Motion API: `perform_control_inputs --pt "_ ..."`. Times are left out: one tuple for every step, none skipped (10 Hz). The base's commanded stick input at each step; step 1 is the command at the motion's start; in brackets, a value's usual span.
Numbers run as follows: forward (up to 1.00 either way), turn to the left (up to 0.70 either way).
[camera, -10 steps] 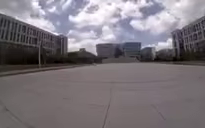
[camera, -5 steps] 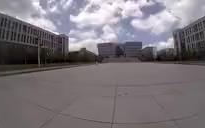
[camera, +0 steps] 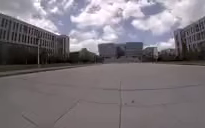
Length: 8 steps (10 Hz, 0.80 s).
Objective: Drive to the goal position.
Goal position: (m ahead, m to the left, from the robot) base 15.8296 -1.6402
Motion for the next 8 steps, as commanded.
perform_control_inputs --pt "0.7 0.0" --pt "0.7 0.0" --pt "0.7 -0.01" --pt "0.7 -0.16" --pt "0.7 -0.35" --pt "0.7 -0.35" --pt "0.7 -0.33" --pt "0.7 0.0"
